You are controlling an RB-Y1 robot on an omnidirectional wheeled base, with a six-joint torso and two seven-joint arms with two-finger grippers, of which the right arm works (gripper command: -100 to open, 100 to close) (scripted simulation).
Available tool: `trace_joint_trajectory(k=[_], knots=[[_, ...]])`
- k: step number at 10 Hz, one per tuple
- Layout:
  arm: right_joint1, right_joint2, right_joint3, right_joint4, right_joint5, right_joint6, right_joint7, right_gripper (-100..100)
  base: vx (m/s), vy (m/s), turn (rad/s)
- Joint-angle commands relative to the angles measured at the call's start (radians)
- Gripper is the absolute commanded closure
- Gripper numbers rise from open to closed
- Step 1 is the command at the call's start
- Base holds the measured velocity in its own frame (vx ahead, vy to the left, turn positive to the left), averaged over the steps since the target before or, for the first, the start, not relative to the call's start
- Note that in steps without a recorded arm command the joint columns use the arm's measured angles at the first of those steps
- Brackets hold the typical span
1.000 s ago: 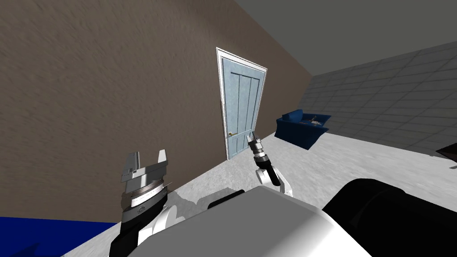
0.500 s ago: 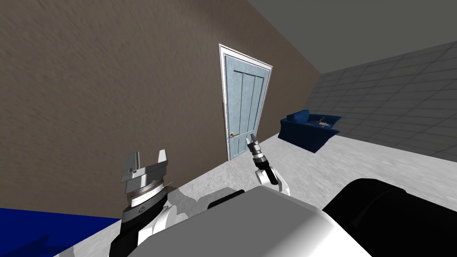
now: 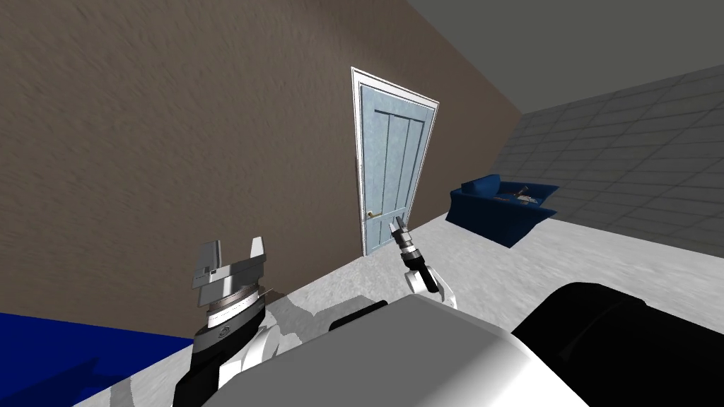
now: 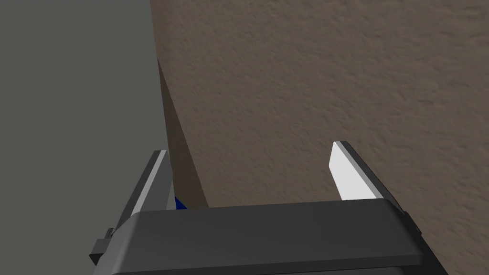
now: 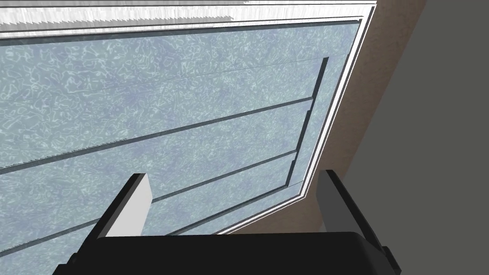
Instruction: Pull the door open
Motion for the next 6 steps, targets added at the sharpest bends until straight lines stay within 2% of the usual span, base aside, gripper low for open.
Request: trace_joint_trajectory(k=[1, 4, 5, 6], knots=[[-0.011, -0.013, -0.002, 0.050, -0.006, -0.013, -0.008, -100, 0.057, -0.019, 0.080], [-0.032, -0.033, -0.004, 0.141, -0.016, -0.042, -0.019, -100, 0.071, -0.025, 0.099], [-0.032, -0.033, -0.004, 0.160, -0.016, -0.042, -0.019, -100, 0.036, -0.018, 0.046], [-0.043, -0.043, -0.006, 0.193, -0.022, -0.057, -0.025, -100, 0.045, -0.015, 0.098]])
